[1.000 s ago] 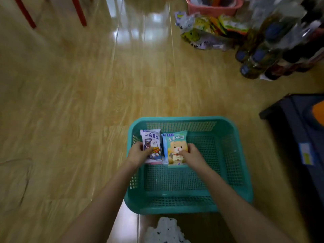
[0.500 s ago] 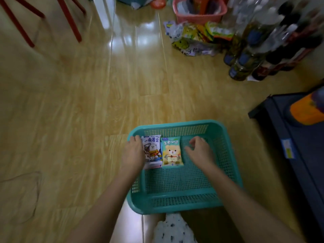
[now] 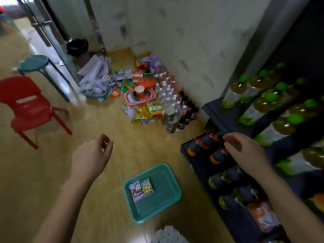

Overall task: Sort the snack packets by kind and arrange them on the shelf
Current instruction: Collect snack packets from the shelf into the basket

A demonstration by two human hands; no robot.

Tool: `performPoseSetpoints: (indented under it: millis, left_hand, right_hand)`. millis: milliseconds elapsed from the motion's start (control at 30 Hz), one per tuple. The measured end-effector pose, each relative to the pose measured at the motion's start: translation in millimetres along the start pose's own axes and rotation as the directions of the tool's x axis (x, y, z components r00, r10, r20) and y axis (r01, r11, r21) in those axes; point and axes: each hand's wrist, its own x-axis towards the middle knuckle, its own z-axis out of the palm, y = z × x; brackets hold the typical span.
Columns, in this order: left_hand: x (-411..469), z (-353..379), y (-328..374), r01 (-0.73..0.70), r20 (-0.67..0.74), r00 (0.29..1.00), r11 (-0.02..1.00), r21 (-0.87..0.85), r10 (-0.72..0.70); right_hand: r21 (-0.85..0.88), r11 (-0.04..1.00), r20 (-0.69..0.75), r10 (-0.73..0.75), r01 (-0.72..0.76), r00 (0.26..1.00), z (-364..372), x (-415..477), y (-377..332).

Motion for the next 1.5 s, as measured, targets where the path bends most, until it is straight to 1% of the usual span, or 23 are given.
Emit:
performPoseSetpoints:
  millis: [67,167,267,333,367,433,500,600,667,767,900,1000,1067,1167,1267,1400,1500]
  left_hand:
    - [-6.7,-54.3,32.7,-0.069,-0.041,0.997,0.997,-0.023,0.068]
    - [-16.7,-102.9,71.4,-0.194,-0.069,0.979,0.98,-0.04,0.191]
    - [-27.7,-120.7,101.2,-0.319,-0.023,0.948,0.943,-0.099,0.318]
    - [-38.7,-124.6,124.1,-0.413,-0.009,0.908,0.893,-0.177,0.418]
    - [-44.7,-126.0,135.3,-0.463,-0.027,0.883,0.86,-0.217,0.468]
    - [-57.6,-128.6,163.3,-0.59,-0.099,0.804,0.767,-0.251,0.586]
    - [-72.8,-131.0,196.8,-0.702,-0.15,0.709,0.669,-0.242,0.689]
    - [-106.5,-134.2,250.5,-0.835,-0.162,0.54,0.501,-0.229,0.826]
    - [-136.4,-135.0,282.4,-0.89,-0.185,0.429,0.379,-0.253,0.884]
    - [-183.3,-131.9,321.5,-0.934,-0.21,0.275,0.209,-0.289,0.938]
    - [-247.8,-121.7,363.9,-0.96,-0.21,0.14,0.08,-0.268,0.968]
    - [-293.6,-113.2,390.1,-0.967,-0.191,0.097,0.046,-0.252,0.977]
    - [-322.9,-108.3,405.6,-0.963,-0.185,0.09,0.038,-0.267,0.979]
    - [-362.2,-110.8,431.5,-0.956,-0.212,0.11,0.045,-0.29,0.971]
    - [-394.0,-120.6,461.6,-0.964,-0.29,0.107,0.028,-0.264,0.951]
    - [-422.0,-143.9,504.6,-0.974,-0.398,0.117,0.027,-0.226,0.91]
    - [-430.2,-157.9,539.7,-0.967,-0.439,0.131,0.016,-0.255,0.889]
  right_hand:
    - [0.023,0.999,-0.053,0.039,-0.038,0.998,-64.2,-31.7,-9.5]
    - [0.033,0.996,-0.142,0.086,-0.082,0.986,-130.4,-80.0,-17.2]
    - [0.063,0.99,-0.241,0.139,-0.127,0.96,-165.4,-130.7,-17.4]
    - [0.066,0.98,-0.312,0.199,-0.187,0.929,-179.4,-169.7,-15.4]
    - [0.077,0.975,-0.347,0.224,-0.211,0.911,-184.0,-186.1,-14.7]
    - [0.057,0.961,-0.444,0.267,-0.271,0.855,-196.0,-223.2,-12.0]
    - [0.009,0.931,-0.537,0.313,-0.365,0.784,-206.9,-267.0,-8.2]
    - [0.063,0.865,-0.631,0.421,-0.497,0.652,-219.9,-338.0,-3.1]
    - [0.098,0.815,-0.676,0.476,-0.572,0.563,-225.5,-384.0,-0.6]
    - [0.134,0.734,-0.714,0.538,-0.666,0.449,-226.0,-447.4,5.8]
    - [0.217,0.628,-0.716,0.623,-0.748,0.315,-226.3,-517.3,23.1]
    - [0.228,0.6,-0.716,0.637,-0.767,0.286,-235.0,-556.8,43.1]
    - [0.218,0.598,-0.719,0.633,-0.771,0.288,-246.0,-579.5,60.3]
    - [0.183,0.612,-0.724,0.613,-0.769,0.315,-273.0,-604.7,89.1]
    - [0.119,0.646,-0.751,0.555,-0.754,0.358,-311.6,-616.9,119.5]
    - [0.041,0.711,-0.801,0.443,-0.702,0.403,-373.3,-610.9,151.8]
    - [0.014,0.743,-0.809,0.401,-0.669,0.429,-415.5,-593.3,171.0]
